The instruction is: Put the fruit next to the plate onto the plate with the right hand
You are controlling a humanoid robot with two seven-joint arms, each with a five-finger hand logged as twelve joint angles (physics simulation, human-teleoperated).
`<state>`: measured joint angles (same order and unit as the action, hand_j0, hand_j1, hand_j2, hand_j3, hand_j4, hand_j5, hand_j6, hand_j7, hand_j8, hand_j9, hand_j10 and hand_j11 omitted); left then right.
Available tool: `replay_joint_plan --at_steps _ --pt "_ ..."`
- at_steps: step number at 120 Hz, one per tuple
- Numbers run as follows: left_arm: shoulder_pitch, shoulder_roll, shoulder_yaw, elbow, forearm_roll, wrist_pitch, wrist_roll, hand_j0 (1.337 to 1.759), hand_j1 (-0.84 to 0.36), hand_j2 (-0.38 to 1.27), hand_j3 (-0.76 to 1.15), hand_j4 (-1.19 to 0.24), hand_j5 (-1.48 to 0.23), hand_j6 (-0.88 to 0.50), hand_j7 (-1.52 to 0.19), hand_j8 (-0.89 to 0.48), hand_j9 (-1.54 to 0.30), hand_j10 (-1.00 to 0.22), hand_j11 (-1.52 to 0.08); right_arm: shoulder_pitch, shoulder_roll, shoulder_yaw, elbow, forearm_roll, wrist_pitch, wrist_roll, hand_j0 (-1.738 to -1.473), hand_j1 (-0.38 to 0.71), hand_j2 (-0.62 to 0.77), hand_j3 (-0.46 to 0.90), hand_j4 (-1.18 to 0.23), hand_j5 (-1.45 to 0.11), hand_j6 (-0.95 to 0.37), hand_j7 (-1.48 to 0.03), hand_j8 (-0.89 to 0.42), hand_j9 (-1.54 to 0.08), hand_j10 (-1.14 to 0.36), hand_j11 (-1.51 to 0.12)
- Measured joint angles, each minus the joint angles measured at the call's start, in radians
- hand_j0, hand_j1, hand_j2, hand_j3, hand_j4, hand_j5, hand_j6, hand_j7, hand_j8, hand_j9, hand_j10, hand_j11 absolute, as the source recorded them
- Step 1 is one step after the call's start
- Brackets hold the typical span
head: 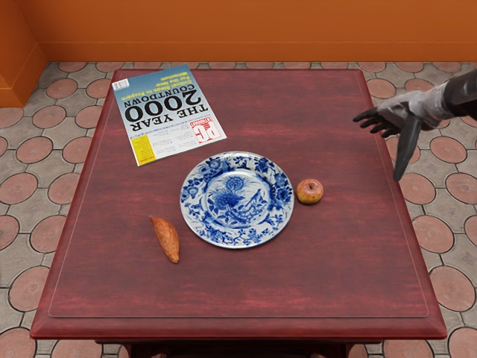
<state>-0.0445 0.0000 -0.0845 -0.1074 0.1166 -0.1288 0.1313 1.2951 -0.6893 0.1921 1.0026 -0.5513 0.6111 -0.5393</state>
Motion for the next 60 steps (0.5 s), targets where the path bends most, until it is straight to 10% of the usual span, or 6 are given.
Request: replay_joint_plan --at_steps 33,60 --pt "0.000 0.000 0.000 0.000 0.000 0.000 0.000 1.658 0.34 0.00 0.00 -0.01 -0.01 -0.01 -0.01 -0.01 -0.01 -0.01 -0.01 0.024 -0.007 0.023 0.030 0.017 0.000 -0.055 -1.658 -0.35 0.00 0.00 0.00 0.00 0.00 0.00 0.00 0.00 0.00 0.00" --pt "0.000 0.000 0.000 0.000 0.000 0.000 0.000 1.658 0.34 0.00 0.00 -0.01 -0.01 -0.01 -0.01 -0.01 -0.01 -0.01 -0.01 0.079 -0.048 0.061 0.389 -0.003 -0.009 -0.070 -1.658 -0.35 0.00 0.00 0.00 0.00 0.00 0.00 0.00 0.00 0.00 0.00"
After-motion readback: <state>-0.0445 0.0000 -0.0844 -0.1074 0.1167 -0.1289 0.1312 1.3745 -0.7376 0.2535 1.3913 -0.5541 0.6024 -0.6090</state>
